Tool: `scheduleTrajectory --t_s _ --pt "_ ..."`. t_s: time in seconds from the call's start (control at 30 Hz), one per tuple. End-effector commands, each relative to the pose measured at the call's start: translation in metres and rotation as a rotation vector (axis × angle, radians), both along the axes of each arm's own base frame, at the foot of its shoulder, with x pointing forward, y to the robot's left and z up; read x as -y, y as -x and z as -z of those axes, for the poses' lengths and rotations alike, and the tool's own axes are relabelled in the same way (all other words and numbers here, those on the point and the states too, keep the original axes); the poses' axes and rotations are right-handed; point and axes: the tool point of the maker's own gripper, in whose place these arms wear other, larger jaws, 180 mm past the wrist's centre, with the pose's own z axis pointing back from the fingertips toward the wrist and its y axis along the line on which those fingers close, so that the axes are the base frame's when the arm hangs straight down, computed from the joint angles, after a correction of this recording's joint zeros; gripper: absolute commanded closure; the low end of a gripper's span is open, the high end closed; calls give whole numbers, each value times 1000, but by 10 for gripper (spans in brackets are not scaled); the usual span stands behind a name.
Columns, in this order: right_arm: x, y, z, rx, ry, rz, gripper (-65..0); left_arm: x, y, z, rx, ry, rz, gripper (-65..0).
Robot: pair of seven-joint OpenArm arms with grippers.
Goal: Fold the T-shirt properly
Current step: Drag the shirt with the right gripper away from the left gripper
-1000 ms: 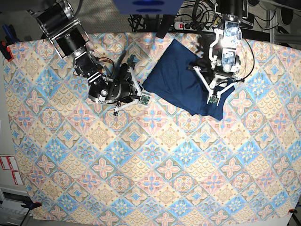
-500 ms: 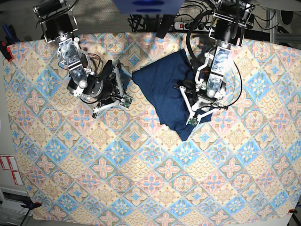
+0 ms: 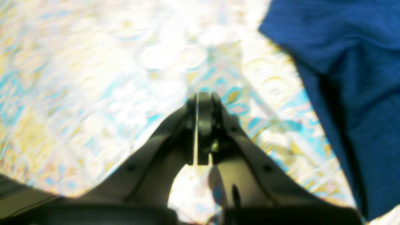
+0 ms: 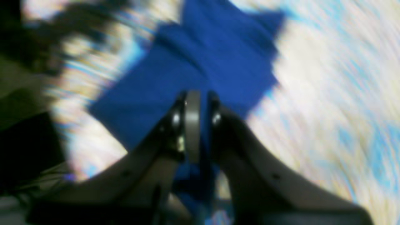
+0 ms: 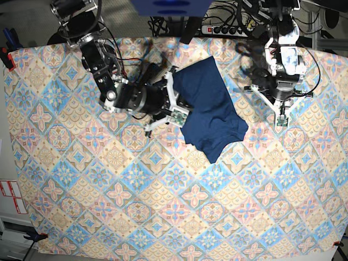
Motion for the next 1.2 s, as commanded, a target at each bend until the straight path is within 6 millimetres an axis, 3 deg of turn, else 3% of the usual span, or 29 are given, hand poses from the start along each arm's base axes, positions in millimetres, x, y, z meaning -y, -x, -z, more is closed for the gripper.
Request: scheduleTrajectory --t_s 0.0,0.2,0.47,0.67,1.03,1.17 --pt "-14 -14 -20 38 -65 -4 -38 -5 2 -9 34 0 -32 0" --pt "-62 -23 0 -86 -105 -22 -38 -32 35 -8 41 42 -251 0" --pt "-102 -23 33 -257 -108 -26 -38 -20 45 2 25 106 -312 0" --pt "-103 -29 49 -304 -166 10 -38 -11 46 6 20 133 -320 0" --pt "-88 -12 107 -471 -190 111 -38 -11 44 4 28 135 -320 0" --pt "-84 -13 115 -480 -179 150 -38 -11 43 4 33 134 -319 0"
